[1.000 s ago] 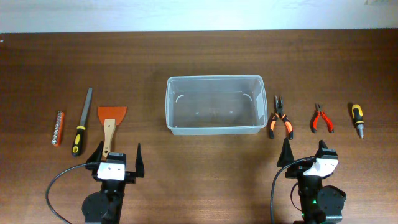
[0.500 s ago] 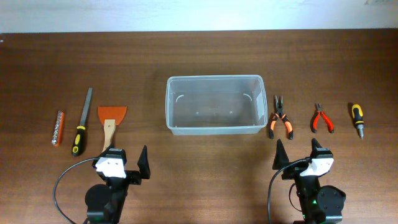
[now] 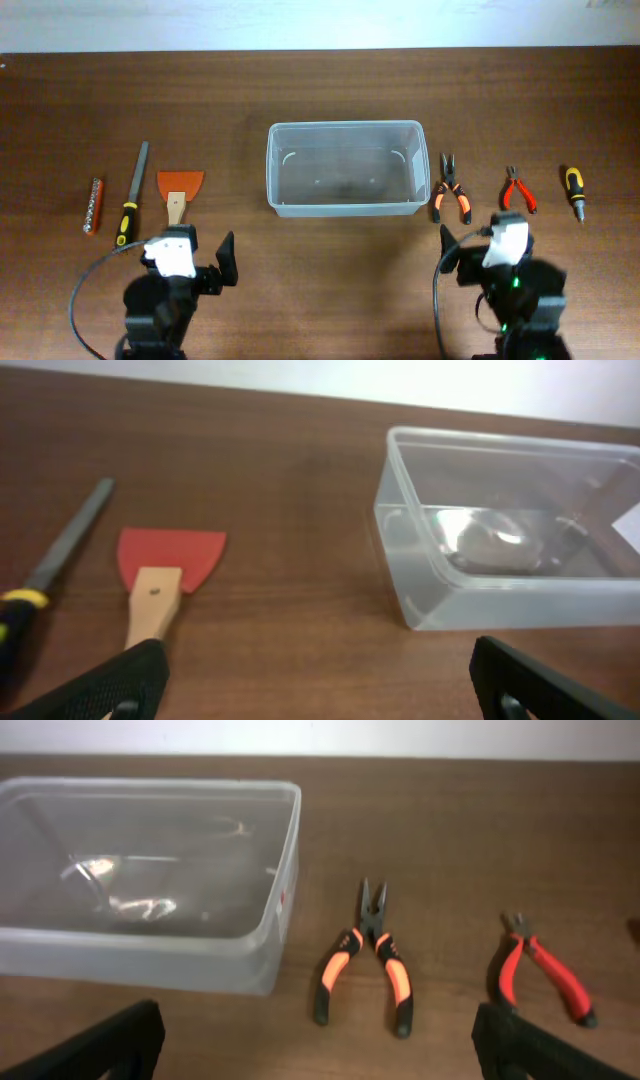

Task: Pack container
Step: 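Move left gripper over the orange scraper and right gripper over the pliers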

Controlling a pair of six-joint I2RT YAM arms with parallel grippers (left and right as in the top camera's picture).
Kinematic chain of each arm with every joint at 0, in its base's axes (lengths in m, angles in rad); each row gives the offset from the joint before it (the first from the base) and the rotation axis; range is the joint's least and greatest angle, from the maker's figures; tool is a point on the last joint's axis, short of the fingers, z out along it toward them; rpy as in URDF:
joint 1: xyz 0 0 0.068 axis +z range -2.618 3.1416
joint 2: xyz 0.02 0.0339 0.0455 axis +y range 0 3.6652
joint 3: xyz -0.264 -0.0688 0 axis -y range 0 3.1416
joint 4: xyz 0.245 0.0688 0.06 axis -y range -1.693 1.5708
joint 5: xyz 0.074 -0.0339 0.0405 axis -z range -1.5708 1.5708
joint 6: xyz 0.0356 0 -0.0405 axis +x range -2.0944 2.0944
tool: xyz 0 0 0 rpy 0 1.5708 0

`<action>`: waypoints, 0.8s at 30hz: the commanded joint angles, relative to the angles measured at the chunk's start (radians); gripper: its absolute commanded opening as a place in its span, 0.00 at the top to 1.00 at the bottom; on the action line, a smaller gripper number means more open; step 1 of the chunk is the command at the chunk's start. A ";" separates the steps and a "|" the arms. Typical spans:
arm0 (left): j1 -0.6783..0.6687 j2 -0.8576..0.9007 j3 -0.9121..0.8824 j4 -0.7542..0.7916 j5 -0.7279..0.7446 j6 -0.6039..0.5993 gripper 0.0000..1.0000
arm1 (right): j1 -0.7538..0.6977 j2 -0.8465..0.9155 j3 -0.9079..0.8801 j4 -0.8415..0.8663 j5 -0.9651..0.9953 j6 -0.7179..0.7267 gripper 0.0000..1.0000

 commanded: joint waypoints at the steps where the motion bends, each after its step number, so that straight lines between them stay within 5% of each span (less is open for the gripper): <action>1: -0.001 0.130 0.124 -0.007 -0.090 0.013 0.01 | 0.006 0.170 0.159 -0.026 0.004 -0.045 0.01; 9: 0.048 0.572 0.504 -0.142 -0.089 0.089 0.01 | 0.005 0.575 0.649 -0.311 0.035 -0.046 0.01; 14: 0.092 0.802 0.749 -0.269 -0.017 0.089 0.01 | 0.005 0.672 0.850 -0.457 0.021 -0.043 0.01; 24: 0.094 0.896 0.875 -0.334 -0.033 0.157 0.01 | -0.124 0.698 0.914 -0.574 0.017 0.116 0.01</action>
